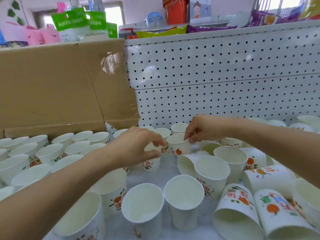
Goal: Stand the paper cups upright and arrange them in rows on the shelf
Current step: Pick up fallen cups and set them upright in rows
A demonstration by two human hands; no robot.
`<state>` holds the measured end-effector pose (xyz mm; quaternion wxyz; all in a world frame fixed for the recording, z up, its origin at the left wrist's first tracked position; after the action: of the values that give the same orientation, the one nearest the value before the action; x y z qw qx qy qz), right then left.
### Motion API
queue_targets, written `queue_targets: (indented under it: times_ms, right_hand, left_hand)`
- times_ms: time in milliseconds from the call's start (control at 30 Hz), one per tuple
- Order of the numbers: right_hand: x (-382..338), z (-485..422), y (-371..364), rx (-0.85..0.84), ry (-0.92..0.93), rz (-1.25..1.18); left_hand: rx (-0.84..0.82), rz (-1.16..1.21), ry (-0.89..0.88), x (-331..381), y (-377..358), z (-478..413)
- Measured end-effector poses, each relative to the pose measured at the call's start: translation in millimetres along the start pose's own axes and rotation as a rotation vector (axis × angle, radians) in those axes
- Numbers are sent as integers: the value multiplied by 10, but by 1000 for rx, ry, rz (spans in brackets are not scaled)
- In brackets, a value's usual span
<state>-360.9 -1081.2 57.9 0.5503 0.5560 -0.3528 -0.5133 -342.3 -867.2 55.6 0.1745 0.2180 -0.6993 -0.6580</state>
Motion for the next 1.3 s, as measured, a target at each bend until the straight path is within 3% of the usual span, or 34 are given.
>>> queue_targets:
  times_ms: [133,233,367,600,800,933,1133,1300]
  right_hand:
    - [87,105,-21,33,-34,-17]
    - [175,333,52,97,-59,-20]
    - [283,675,58,60,-75,-28]
    - [279,1109,10,66,-24,-118]
    - [134,1182,-81,112,60,-145]
    - [19,1210,-187,97,113,-98]
    - [-144,1370,-368,140,200,-73]
    - [-230,1326,-476,157,206,-21]
  left_hand:
    - [60,41,-85,285,-3,-156]
    - [47,-36,-104,437,-81,-340]
    - [45,-128,-142,579,-179,-529]
    - [129,-121,0,562,5,-496]
    - [-99,-215,179,400,-22,-353]
    - [-167,-133,270,346,-37,-273]
    - [186,299,245,834,125,528]
    - [80,-10,210,1240,-355,890]
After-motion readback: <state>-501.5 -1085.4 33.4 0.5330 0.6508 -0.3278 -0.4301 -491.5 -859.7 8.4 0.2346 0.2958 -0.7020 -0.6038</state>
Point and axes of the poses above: each hand's wrist, its own z-axis away from the middle knuckle, its own y-axis out of the back of the hand, x = y × z, the point moved 3 cm from there along -z, towards the middle knuckle, and after that the axes turned 9 degrees about -x, right-handed, at the moved point
